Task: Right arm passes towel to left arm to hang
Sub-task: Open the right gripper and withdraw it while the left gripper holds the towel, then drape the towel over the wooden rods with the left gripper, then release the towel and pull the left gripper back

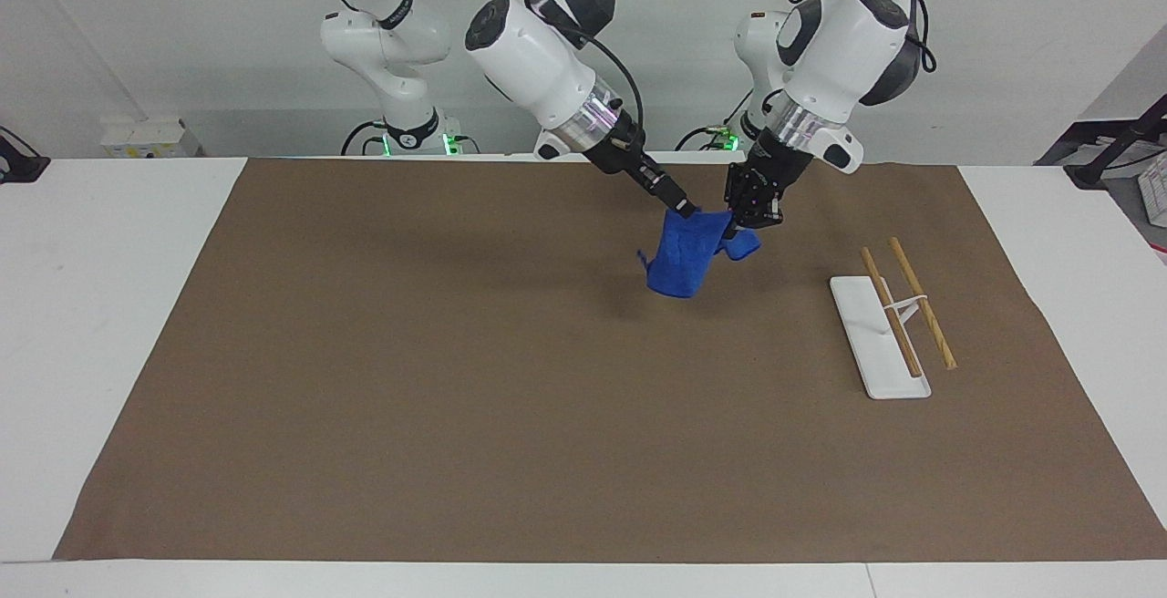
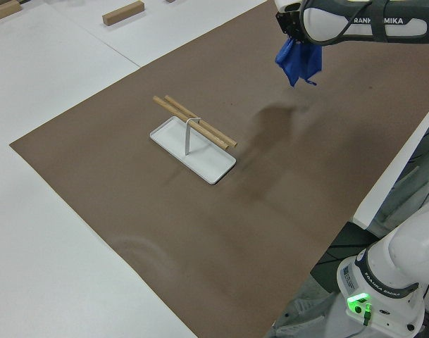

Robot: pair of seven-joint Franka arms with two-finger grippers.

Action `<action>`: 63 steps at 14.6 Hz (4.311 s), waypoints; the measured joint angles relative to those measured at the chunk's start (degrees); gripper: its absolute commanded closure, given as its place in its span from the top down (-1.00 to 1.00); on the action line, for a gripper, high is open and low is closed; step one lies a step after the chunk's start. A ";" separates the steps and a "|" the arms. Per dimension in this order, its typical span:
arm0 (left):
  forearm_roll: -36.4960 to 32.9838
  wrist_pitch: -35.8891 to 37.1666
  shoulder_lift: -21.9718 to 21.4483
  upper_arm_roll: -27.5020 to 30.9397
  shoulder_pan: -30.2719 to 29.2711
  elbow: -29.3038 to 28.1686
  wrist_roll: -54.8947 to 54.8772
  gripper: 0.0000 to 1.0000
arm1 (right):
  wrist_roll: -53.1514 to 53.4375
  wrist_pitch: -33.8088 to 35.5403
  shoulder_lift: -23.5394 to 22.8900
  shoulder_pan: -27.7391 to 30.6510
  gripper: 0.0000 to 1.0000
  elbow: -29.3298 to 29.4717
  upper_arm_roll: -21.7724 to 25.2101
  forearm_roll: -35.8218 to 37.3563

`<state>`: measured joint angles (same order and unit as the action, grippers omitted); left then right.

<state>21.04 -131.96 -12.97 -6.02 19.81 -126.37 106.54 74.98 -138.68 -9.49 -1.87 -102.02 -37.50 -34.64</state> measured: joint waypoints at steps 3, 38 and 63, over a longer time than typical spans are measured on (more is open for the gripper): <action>0.00 -2.24 0.60 0.41 -1.87 0.03 -7.13 -0.99 | -18.35 0.00 1.42 -0.02 1.00 -2.76 3.71 1.02; -0.02 -8.32 7.11 1.30 -30.13 8.38 -66.31 -0.95 | -76.99 44.09 14.17 -2.44 1.00 -1.83 48.60 33.50; -0.03 -7.47 5.99 1.39 -36.35 2.18 -69.20 1.00 | -76.98 44.19 14.17 -2.44 1.00 -1.83 48.57 33.50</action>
<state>21.02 -139.43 -6.97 -4.64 -16.54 -124.19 37.35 -2.00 -94.49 4.68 -4.32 -103.86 11.07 -1.14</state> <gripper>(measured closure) 0.326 0.000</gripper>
